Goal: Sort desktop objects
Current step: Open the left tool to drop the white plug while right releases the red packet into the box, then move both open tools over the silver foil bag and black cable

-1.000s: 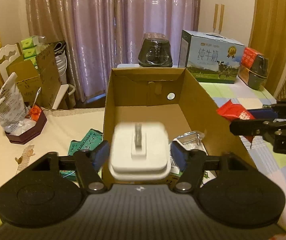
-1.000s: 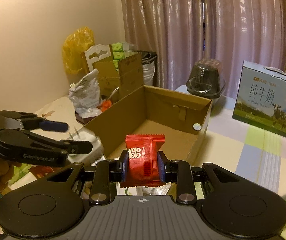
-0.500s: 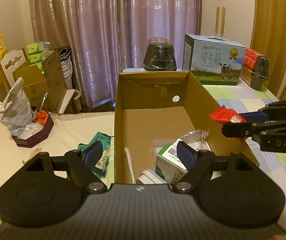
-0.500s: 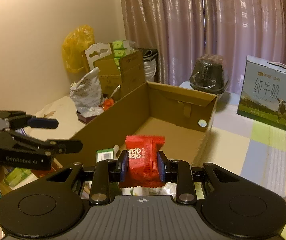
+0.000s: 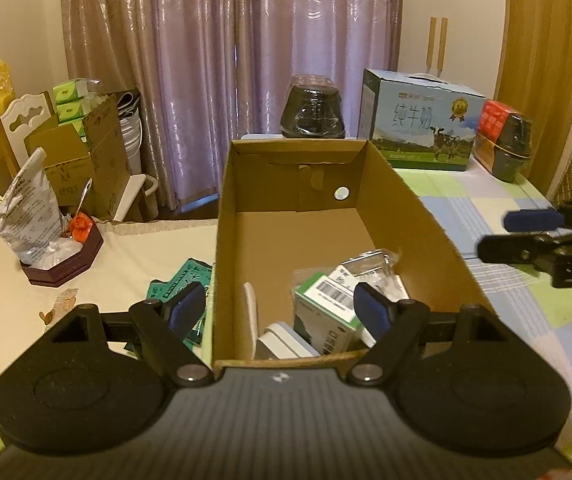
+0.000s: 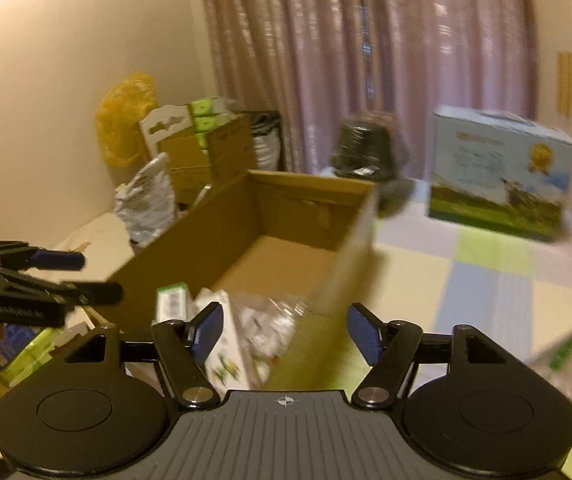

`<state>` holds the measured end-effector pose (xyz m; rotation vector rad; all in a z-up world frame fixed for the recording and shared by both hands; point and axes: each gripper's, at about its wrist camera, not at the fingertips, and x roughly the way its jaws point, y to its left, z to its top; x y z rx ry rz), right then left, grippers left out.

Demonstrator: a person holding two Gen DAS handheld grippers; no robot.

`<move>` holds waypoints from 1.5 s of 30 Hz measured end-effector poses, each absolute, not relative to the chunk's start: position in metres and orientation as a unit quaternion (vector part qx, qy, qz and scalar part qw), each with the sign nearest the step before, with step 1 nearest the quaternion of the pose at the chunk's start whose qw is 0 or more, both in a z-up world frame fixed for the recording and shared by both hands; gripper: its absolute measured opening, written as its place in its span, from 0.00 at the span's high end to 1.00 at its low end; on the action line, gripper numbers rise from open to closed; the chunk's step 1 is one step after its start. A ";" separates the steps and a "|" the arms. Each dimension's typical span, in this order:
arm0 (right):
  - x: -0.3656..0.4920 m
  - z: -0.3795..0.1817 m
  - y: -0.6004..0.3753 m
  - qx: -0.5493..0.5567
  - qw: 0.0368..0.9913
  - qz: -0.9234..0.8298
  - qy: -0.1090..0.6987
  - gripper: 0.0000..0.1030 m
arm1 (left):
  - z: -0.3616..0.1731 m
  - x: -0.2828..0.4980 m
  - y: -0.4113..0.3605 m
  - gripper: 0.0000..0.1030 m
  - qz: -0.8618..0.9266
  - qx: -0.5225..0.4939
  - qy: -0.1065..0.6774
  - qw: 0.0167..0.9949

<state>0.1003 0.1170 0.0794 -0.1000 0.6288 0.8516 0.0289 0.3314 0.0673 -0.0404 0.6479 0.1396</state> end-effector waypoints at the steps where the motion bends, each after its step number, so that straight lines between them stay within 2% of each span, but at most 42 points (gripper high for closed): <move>1: 0.100 0.078 0.108 -0.042 0.865 0.397 0.305 0.31 | 0.068 0.028 0.329 0.24 0.068 -0.021 0.317 0.946; 6: 0.100 0.074 0.071 -0.020 0.874 0.357 0.330 0.27 | 0.071 0.022 0.313 0.24 0.063 -0.025 0.316 0.946; 16: 0.085 0.090 0.028 0.001 0.883 0.337 0.326 0.18 | 0.078 0.010 0.271 0.24 0.043 -0.039 0.316 0.947; 31: 0.082 0.085 -0.056 0.037 0.900 0.270 0.342 0.11 | 0.088 0.014 0.194 0.14 -0.019 -0.004 0.321 0.947; 36: 0.085 0.082 -0.090 0.051 0.907 0.237 0.344 0.10 | 0.088 0.023 0.166 0.05 -0.052 0.001 0.321 0.946; 45: 0.098 0.072 -0.139 0.072 0.913 0.188 0.354 0.08 | 0.075 0.057 0.114 0.03 -0.105 0.020 0.338 0.935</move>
